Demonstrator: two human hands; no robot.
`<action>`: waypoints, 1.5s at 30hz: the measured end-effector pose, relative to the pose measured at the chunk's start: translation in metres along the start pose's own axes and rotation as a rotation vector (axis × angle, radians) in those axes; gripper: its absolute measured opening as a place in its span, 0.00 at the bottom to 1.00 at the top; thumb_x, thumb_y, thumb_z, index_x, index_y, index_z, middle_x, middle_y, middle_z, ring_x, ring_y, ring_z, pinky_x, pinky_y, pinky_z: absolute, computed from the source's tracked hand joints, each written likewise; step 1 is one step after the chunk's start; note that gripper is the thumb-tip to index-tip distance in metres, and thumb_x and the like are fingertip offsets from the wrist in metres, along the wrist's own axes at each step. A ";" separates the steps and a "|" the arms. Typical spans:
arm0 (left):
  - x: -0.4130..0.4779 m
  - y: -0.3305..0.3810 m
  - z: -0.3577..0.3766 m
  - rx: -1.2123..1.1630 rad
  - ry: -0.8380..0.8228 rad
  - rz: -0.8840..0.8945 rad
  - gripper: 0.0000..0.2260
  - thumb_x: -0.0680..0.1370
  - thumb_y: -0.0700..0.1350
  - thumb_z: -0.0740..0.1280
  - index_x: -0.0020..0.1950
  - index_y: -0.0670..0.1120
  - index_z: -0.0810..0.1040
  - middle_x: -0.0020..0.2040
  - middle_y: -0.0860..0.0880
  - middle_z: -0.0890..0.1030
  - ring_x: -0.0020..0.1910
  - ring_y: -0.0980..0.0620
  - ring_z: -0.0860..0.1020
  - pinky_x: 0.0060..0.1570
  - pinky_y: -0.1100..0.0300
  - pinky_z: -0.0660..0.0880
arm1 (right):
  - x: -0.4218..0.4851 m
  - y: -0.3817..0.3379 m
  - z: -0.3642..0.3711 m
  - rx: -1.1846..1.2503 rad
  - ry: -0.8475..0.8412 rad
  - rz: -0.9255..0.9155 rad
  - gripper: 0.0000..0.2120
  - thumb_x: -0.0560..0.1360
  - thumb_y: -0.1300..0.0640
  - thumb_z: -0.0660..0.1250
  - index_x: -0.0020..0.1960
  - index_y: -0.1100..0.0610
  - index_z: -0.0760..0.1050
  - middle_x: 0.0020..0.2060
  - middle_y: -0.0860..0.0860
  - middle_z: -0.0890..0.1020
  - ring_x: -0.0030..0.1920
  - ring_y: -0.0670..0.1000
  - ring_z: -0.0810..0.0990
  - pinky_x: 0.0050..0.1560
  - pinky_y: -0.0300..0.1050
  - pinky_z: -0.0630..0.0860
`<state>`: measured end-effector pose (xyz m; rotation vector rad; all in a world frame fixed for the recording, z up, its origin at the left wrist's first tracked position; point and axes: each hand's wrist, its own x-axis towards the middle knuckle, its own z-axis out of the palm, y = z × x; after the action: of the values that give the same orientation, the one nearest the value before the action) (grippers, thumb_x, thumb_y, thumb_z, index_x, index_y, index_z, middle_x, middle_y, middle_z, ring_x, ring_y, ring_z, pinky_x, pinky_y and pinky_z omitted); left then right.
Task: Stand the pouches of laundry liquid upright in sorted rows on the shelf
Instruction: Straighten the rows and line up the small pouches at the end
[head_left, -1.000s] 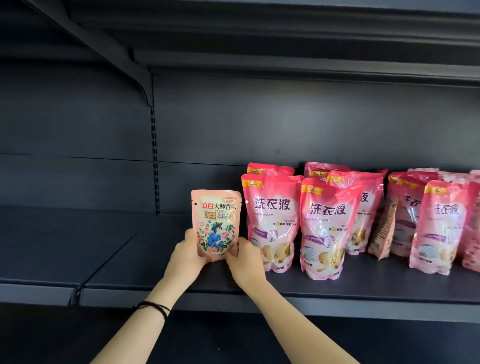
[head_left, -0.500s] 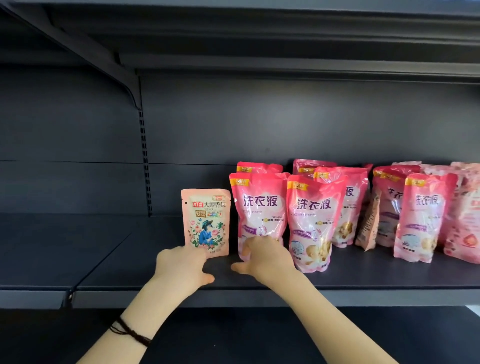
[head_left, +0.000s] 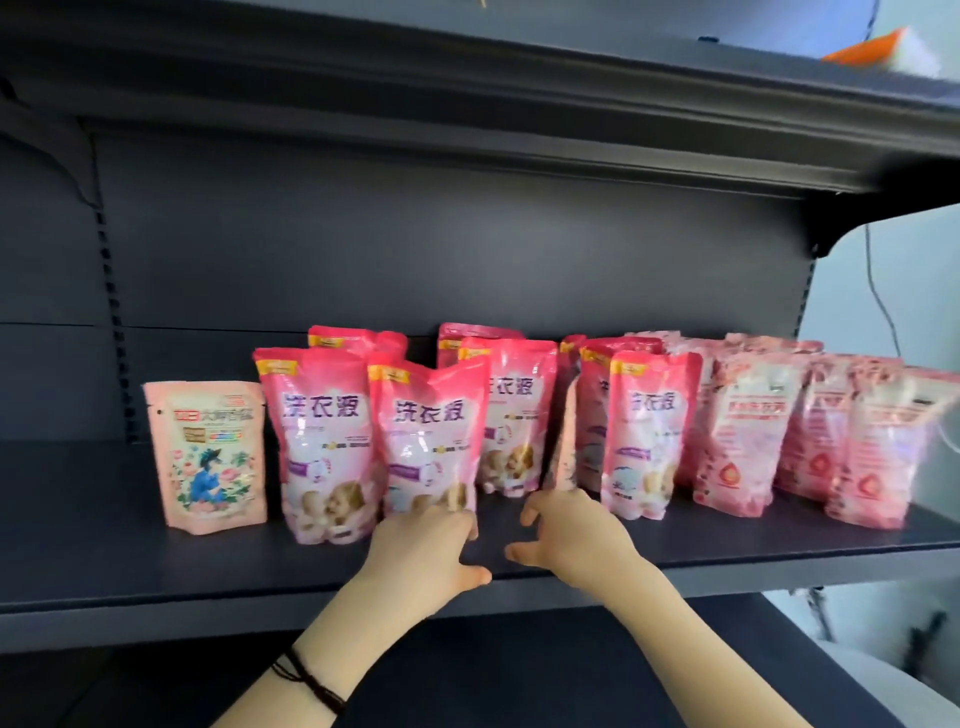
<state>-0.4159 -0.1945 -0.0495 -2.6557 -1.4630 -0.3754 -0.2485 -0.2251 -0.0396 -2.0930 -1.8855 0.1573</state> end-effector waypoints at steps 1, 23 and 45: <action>0.009 0.016 0.002 -0.021 0.010 -0.009 0.22 0.74 0.61 0.65 0.64 0.53 0.72 0.60 0.53 0.76 0.58 0.50 0.74 0.48 0.57 0.71 | 0.001 0.016 -0.007 -0.003 0.001 0.003 0.22 0.72 0.43 0.70 0.60 0.52 0.74 0.55 0.49 0.79 0.53 0.52 0.79 0.49 0.45 0.76; 0.160 0.099 0.052 -1.331 0.530 -0.226 0.10 0.73 0.46 0.73 0.51 0.52 0.77 0.50 0.53 0.82 0.49 0.60 0.80 0.50 0.62 0.78 | 0.076 0.117 -0.021 0.771 0.320 -0.147 0.08 0.74 0.51 0.71 0.51 0.49 0.76 0.41 0.44 0.83 0.42 0.38 0.81 0.39 0.26 0.72; 0.105 0.078 0.059 -1.380 0.491 -0.272 0.09 0.75 0.48 0.69 0.51 0.54 0.72 0.49 0.56 0.82 0.46 0.67 0.80 0.39 0.71 0.75 | 0.071 0.118 0.017 0.801 0.409 -0.125 0.17 0.76 0.50 0.67 0.63 0.53 0.72 0.51 0.44 0.80 0.47 0.40 0.79 0.42 0.26 0.73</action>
<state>-0.2859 -0.1388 -0.0768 -2.5628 -1.6480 -2.6116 -0.1331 -0.1614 -0.0826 -1.3377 -1.3773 0.3543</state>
